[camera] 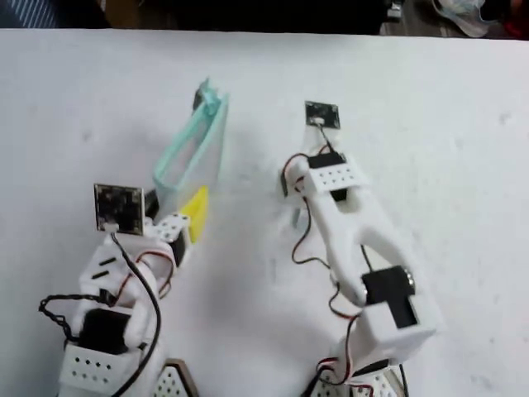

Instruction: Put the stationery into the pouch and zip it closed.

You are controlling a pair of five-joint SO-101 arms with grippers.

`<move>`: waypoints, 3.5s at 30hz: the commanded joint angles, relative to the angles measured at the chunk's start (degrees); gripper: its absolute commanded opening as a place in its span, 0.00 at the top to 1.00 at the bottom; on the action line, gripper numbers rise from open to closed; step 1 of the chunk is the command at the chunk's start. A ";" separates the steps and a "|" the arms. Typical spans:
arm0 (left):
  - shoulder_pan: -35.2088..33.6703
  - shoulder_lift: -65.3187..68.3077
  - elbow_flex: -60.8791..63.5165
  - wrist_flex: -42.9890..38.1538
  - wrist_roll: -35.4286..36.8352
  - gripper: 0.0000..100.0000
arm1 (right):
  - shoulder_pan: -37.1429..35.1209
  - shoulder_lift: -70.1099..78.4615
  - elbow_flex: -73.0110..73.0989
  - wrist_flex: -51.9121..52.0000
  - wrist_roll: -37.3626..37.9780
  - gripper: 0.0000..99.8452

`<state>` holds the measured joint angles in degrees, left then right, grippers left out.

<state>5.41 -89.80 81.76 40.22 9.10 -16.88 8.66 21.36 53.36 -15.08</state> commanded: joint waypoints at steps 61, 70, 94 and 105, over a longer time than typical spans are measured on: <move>0.13 -0.48 -2.73 -0.44 0.62 0.77 | -1.10 -28.53 -17.67 12.18 0.09 0.98; 0.13 -0.48 -2.73 -0.44 0.53 0.77 | -17.63 -43.82 -17.58 -1.45 0.79 0.98; 0.04 -0.48 -2.73 -0.53 0.53 0.76 | -29.58 -38.55 -0.18 -22.20 25.49 0.98; -0.31 -0.48 -2.90 -0.53 0.79 0.76 | -29.41 -46.37 10.64 -29.41 25.93 0.98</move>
<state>5.32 -89.80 81.76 40.22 9.27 -47.03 -34.59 29.71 24.00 10.07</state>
